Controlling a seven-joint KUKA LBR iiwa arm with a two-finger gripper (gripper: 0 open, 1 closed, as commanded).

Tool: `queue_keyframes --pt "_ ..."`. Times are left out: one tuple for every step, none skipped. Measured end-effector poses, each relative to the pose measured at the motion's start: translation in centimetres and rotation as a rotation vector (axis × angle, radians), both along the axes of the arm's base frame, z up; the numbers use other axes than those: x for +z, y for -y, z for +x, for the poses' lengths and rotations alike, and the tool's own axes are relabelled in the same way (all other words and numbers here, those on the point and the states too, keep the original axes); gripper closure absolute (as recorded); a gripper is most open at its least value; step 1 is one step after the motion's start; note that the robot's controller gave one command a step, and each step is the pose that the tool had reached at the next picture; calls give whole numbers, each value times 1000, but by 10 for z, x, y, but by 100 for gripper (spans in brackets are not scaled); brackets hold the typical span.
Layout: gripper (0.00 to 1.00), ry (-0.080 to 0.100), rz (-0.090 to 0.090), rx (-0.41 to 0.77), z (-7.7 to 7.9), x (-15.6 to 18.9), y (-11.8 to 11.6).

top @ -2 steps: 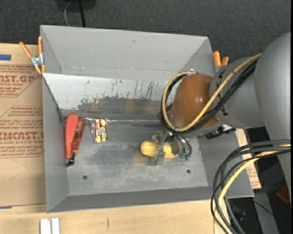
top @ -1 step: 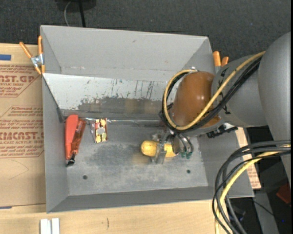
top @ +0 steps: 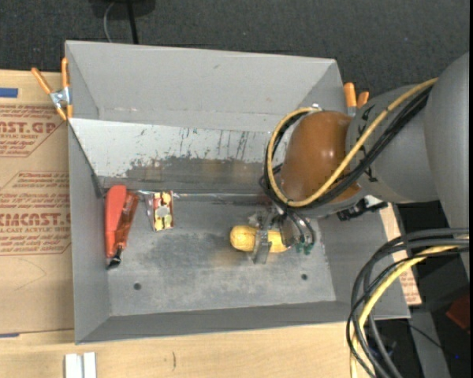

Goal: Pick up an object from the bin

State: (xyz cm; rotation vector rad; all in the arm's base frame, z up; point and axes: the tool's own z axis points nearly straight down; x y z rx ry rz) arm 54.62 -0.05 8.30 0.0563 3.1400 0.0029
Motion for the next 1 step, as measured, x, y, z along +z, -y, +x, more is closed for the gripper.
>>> queue_keyframes --pt "100 -1 0 0 0 22 0"
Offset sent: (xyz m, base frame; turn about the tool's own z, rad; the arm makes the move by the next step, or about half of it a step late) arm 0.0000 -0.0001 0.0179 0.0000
